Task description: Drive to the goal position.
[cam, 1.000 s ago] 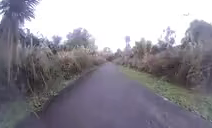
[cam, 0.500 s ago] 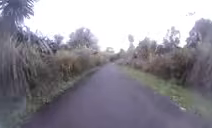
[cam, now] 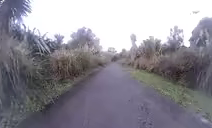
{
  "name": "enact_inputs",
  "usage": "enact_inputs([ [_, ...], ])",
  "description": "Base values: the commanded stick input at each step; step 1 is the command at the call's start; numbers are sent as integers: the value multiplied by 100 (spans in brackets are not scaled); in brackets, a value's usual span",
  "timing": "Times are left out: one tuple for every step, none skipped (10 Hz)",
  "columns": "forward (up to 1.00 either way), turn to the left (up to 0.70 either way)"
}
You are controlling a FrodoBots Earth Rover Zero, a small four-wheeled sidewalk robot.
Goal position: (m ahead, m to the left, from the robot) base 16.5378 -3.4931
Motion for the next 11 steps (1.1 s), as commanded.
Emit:
enact_inputs([
  [70,-35],
  [70,-35],
  [70,-35],
  [70,-35],
  [70,-35],
  [70,-35],
  [70,-35],
  [70,-35],
  [70,-31],
  [70,-19],
  [70,-6],
])
